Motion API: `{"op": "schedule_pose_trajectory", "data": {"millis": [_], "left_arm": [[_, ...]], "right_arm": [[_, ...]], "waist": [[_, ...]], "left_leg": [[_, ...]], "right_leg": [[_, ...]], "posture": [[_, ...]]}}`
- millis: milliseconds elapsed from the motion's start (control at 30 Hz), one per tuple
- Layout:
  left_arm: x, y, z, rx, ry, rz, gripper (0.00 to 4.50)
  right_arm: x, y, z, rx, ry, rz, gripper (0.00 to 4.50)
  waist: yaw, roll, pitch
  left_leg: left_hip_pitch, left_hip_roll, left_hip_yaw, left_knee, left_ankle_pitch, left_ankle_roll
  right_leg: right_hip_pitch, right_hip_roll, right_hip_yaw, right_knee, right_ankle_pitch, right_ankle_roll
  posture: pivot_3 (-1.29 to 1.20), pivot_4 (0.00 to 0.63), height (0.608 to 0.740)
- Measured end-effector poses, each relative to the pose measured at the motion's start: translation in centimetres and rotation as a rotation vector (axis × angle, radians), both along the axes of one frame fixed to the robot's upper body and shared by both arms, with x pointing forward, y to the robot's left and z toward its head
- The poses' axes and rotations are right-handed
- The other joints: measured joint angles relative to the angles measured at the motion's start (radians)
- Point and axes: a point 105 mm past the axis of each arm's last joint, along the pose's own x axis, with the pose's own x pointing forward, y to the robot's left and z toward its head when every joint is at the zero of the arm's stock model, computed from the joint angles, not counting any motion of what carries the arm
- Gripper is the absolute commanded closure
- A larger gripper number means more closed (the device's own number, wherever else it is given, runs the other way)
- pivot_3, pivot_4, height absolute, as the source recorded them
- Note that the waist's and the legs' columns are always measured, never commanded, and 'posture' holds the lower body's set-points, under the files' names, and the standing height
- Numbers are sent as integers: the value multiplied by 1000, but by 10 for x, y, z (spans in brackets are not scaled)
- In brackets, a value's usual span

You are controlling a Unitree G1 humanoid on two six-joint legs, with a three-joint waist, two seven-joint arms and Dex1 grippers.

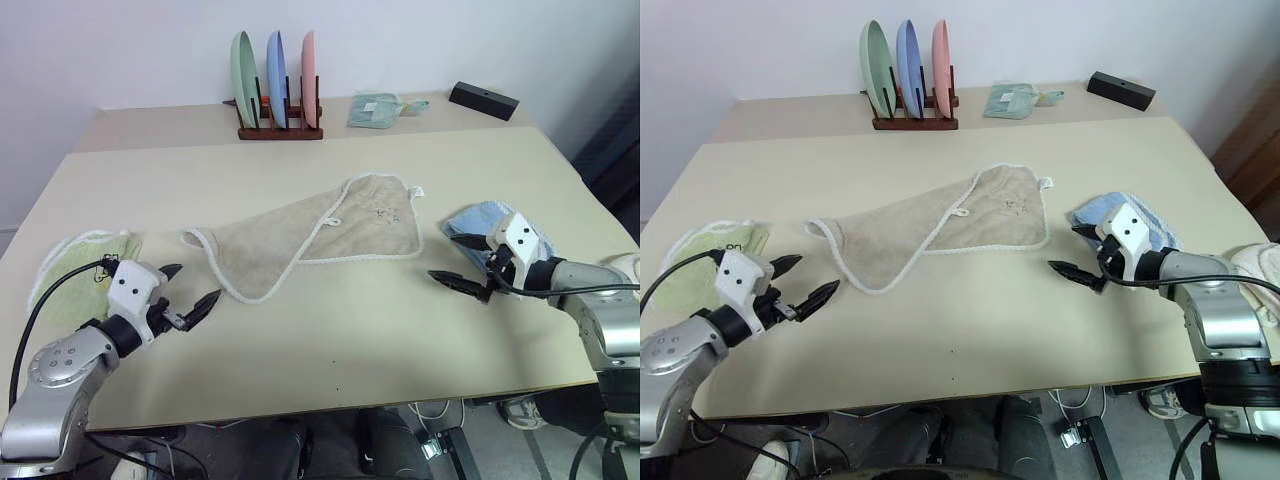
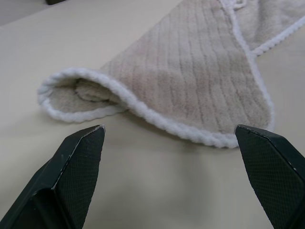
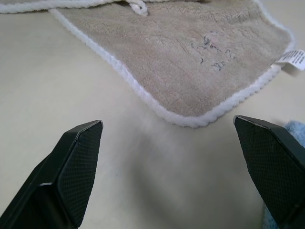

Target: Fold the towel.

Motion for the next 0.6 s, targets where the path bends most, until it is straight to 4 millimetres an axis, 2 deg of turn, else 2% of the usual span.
{"op": "schedule_pose_trajectory", "data": {"millis": [467, 600], "left_arm": [[-1, -8, 3, 7, 3, -19, 59], [5, -13, 11, 23, -3, -54, 59]], "right_arm": [[5, 19, 3, 20, -28, 31, 0], [8, 28, 5, 42, -50, 37, 0]], "waist": [[1, 0, 0], [2, 0, 0]], "left_leg": [[0, 0, 0, 0, 0, 0], [0, 0, 0, 0, 0, 0]], "right_leg": [[0, 0, 0, 0, 0, 0], [0, 0, 0, 0, 0, 0]], "posture": [[0, 150, 740], [0, 150, 740]]}}
